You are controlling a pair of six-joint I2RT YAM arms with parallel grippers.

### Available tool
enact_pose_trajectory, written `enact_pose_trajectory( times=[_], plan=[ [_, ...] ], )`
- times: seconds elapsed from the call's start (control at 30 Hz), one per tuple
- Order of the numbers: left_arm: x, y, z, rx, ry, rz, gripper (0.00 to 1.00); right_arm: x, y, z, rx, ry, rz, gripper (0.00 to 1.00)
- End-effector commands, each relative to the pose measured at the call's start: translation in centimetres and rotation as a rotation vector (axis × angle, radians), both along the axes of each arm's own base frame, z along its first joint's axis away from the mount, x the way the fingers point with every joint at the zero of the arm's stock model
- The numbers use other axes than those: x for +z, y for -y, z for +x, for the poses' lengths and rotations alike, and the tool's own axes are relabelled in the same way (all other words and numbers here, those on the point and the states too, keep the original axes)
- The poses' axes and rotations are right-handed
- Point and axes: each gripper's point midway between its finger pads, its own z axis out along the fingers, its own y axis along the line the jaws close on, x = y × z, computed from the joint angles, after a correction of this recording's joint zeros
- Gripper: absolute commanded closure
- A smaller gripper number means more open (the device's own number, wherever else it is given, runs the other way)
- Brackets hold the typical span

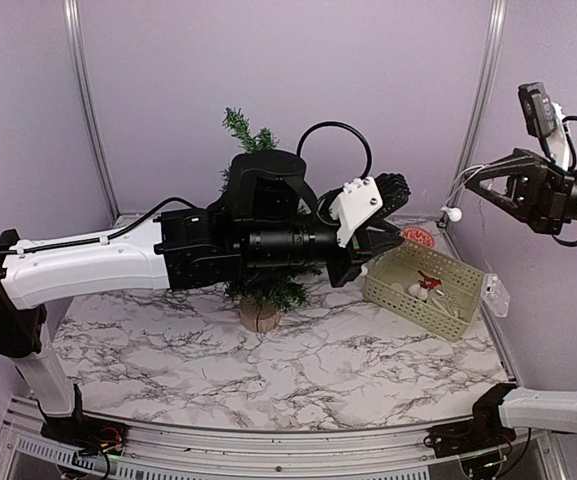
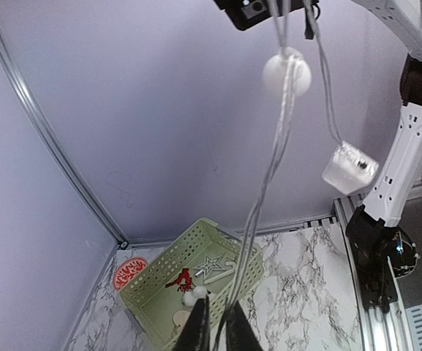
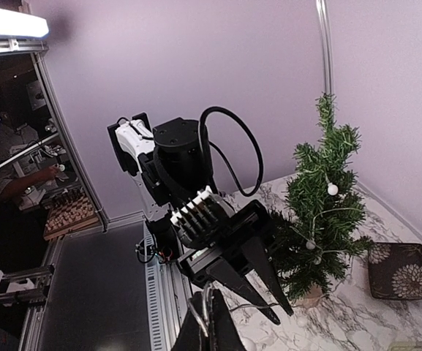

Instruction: Decorate the small christmas tree

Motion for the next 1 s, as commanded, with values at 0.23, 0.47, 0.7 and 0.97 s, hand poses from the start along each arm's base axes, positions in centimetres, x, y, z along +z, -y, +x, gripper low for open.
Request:
enact_pose_trajectory(
  times=[0.23, 0.47, 0.7, 0.97],
  plan=[
    [-0.7, -8.2, -3.9, -0.051, -0.130, 0.010, 1.00, -1.5, -3.0, 1.6, 0.057, 0.009, -0.063, 1.00],
    [-2.4, -14.2, -2.3, 0.147, -0.183, -0.009, 1.00, -4.2, -9.7, 1.7, 0.098, 0.079, -0.212, 1.00],
    [-4.6, -19.2, 1.3, 0.380, -0.237, -0.065, 1.00, -5.5, -14.7, 2.8, 0.082, 0.136, -0.294, 1.00],
    [-6.1, -24.1, 6.1, 0.595, -0.317, -0.207, 1.00, -6.5, -17.8, 6.5, -0.017, 0.194, -0.395, 1.00]
  ],
)
